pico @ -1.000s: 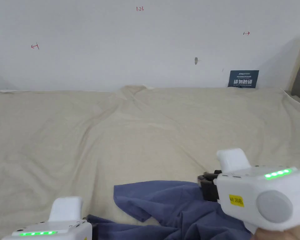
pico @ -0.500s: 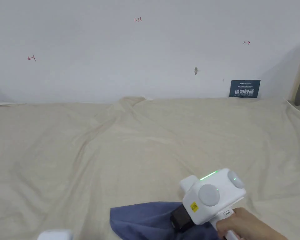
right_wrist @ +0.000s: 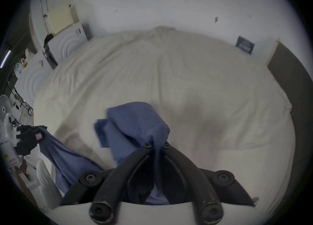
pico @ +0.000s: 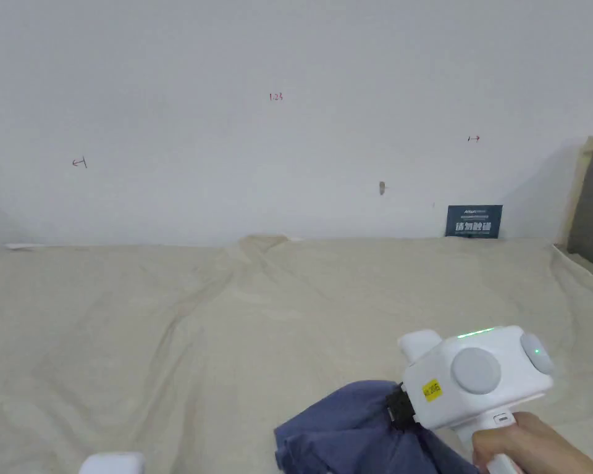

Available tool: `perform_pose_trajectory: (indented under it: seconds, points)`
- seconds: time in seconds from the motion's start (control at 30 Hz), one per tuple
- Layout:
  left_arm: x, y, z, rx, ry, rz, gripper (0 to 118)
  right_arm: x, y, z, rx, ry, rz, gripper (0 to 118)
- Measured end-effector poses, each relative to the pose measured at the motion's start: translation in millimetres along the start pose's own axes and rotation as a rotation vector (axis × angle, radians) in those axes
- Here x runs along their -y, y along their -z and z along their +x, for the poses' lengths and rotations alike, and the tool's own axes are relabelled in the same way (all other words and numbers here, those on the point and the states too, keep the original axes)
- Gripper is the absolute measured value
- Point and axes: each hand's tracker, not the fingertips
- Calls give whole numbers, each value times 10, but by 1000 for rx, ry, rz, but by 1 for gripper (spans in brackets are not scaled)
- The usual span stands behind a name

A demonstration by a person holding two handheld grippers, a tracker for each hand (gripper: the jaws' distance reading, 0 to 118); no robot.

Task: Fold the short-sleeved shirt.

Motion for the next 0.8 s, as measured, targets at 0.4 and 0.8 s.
perform_pose_trajectory:
  seconds: [0.4, 0.8]
  points:
    - [-847, -960, -552, -94, -77, 260, 7, -13, -2259, 633, 98, 225, 358, 2]
    - [-1922, -1639, -598, -168, -26, 465, 7, -524, -3068, 375, 130, 193, 506, 3]
